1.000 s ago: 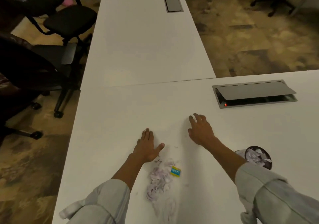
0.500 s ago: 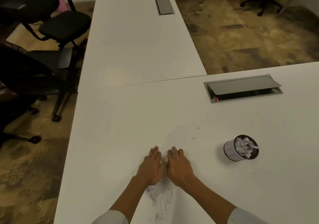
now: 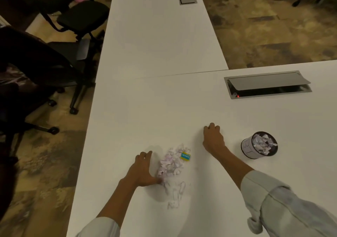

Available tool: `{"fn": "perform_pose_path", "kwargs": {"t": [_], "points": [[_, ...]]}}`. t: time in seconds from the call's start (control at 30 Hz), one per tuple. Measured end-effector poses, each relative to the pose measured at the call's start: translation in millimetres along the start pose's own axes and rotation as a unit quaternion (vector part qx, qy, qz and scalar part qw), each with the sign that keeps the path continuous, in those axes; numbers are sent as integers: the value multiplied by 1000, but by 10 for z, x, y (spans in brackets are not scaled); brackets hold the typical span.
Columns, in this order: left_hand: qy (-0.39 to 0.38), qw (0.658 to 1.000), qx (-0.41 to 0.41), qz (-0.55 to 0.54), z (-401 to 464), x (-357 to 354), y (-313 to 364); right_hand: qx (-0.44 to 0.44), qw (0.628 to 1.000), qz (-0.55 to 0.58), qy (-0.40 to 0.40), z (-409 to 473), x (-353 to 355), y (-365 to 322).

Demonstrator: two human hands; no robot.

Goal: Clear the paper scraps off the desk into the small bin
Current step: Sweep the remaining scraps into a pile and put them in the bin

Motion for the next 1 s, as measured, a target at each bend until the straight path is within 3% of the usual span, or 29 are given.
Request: {"fn": "perform_pose_path", "kwargs": {"t": [0.13, 0.33, 0.5, 0.67, 0.8, 1.0], "points": [[-39, 999, 24, -14, -16, -164, -4, 80, 996, -14, -27, -300, -350, -567], [-33, 992, 27, -122, -86, -262, 58, 142, 983, 87, -75, -784, -682, -894], [6, 976, 82, -202, -312, -375, -162, 31, 973, 229, -6, -972, -407, -175], [-10, 989, 104, -106, -580, -589, -185, -98, 967, 190, -137, -1274, -653, 403], [-29, 991, 110, -77, -670, -847, -63, -95, 954, 247, -142, -1401, -808, 268], [10, 978, 142, -151, -656, -1050, 99, -17, 927, 368, -71, -1294, -815, -304]]}}
Point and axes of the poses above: each hand's wrist, its own z-axis towards the middle knuckle, its own x-axis out of the back of the hand, y = z × x, the point moved 9 cm from there along z, towards the middle knuckle, and after that the axes turned 14 degrees about z, right-handed, at the moved point
